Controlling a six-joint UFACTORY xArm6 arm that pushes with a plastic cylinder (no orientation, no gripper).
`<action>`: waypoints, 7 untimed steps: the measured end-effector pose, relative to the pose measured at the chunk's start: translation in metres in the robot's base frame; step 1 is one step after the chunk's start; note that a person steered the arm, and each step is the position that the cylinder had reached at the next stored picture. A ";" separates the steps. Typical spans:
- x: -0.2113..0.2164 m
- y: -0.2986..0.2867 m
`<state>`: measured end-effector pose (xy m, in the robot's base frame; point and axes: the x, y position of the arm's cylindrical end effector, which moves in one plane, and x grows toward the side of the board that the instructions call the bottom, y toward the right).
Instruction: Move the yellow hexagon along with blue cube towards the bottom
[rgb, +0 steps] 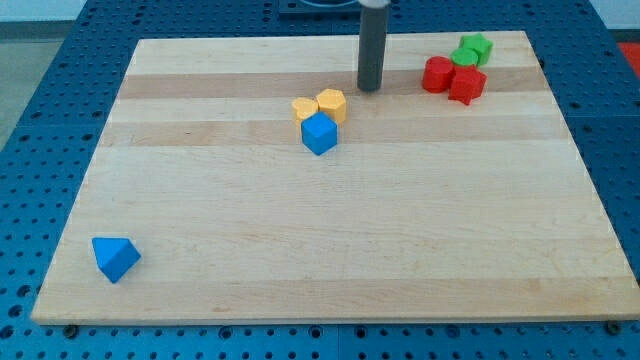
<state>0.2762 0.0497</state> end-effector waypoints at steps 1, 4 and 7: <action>-0.036 -0.004; 0.021 -0.040; 0.087 -0.051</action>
<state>0.3635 -0.0008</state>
